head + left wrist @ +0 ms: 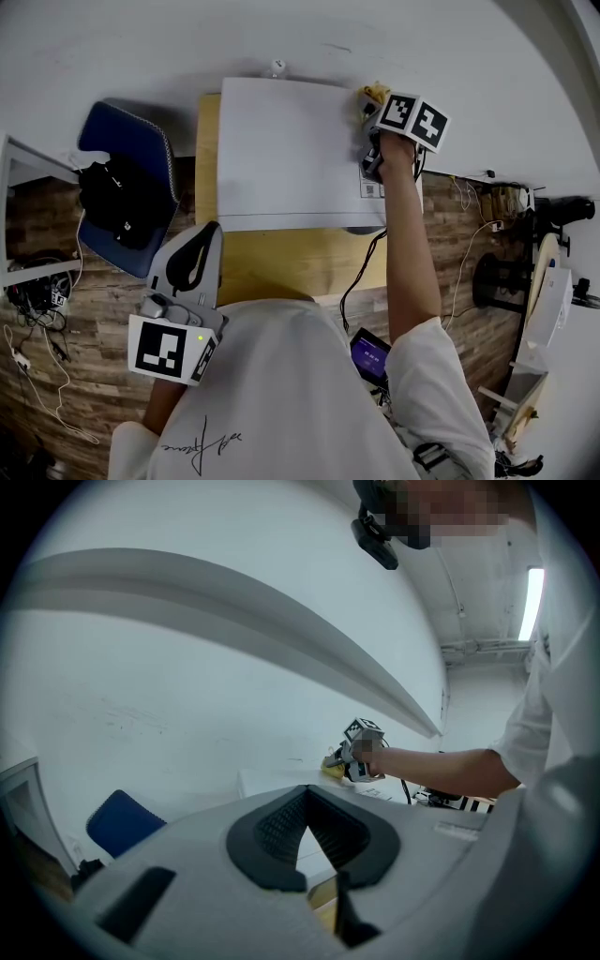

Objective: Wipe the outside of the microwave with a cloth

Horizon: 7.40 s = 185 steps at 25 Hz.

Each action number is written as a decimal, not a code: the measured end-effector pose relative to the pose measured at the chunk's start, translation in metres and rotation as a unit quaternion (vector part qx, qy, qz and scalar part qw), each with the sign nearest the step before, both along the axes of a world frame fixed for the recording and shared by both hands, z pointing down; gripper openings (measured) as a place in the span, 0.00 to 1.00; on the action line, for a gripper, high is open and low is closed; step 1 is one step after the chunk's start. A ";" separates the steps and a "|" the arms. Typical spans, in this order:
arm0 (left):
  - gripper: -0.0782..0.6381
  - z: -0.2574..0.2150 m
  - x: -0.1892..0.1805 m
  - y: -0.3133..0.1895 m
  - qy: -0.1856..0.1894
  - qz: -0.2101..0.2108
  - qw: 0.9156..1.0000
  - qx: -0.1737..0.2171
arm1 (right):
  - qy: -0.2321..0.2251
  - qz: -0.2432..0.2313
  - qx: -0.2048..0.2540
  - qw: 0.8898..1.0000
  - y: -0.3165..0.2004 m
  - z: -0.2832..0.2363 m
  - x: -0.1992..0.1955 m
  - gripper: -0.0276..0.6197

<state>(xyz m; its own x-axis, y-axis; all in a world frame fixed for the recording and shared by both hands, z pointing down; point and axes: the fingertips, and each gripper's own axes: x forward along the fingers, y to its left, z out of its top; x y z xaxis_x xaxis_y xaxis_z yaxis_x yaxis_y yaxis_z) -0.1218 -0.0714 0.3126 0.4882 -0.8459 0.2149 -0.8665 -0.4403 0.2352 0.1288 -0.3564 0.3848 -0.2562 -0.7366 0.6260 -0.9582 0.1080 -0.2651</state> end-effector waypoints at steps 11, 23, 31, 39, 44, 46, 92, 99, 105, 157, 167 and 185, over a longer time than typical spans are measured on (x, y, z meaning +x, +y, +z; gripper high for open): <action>0.10 -0.001 -0.002 -0.001 0.003 0.000 1.000 0.002 | -0.015 -0.021 0.003 1.000 0.002 -0.001 -0.041 0.22; 0.10 -0.001 -0.003 0.002 0.004 -0.002 1.000 0.005 | -0.012 -0.053 0.004 0.999 0.009 0.000 -0.087 0.22; 0.10 -0.003 -0.013 0.005 0.006 -0.013 1.000 0.006 | -0.014 -0.080 0.003 0.997 0.013 -0.001 -0.123 0.22; 0.10 -0.003 -0.027 0.009 0.008 -0.036 0.999 0.005 | -0.017 -0.115 0.002 0.993 0.019 0.001 -0.168 0.22; 0.10 -0.004 -0.034 0.013 0.008 -0.046 0.999 0.005 | -0.018 -0.136 0.004 0.990 0.022 0.001 -0.197 0.22; 0.10 -0.005 -0.036 0.015 0.007 -0.050 0.999 0.005 | -0.021 -0.146 0.003 0.989 0.024 0.001 -0.209 0.22; 0.10 -0.015 0.114 0.005 -0.009 0.044 0.999 0.017 | -0.086 -0.024 0.030 0.996 0.036 -0.043 0.073 0.22; 0.10 -0.016 0.125 0.002 -0.024 0.051 0.998 0.017 | -0.044 0.012 0.018 0.999 0.035 -0.023 0.130 0.23; 0.10 -0.011 0.118 0.000 -0.036 0.048 0.998 0.012 | 0.014 0.018 0.017 1.000 0.035 -0.010 0.142 0.22; 0.10 -0.008 0.062 0.025 0.007 0.037 0.999 0.009 | -0.010 -0.039 0.002 0.999 0.056 0.000 -0.001 0.23; 0.10 -0.007 0.053 0.032 0.008 0.027 1.000 0.009 | -0.015 -0.075 0.003 0.997 0.063 0.001 -0.042 0.23; 0.10 -0.010 0.038 0.037 0.011 0.016 1.000 0.010 | -0.040 -0.131 -0.002 0.991 0.072 0.000 -0.119 0.23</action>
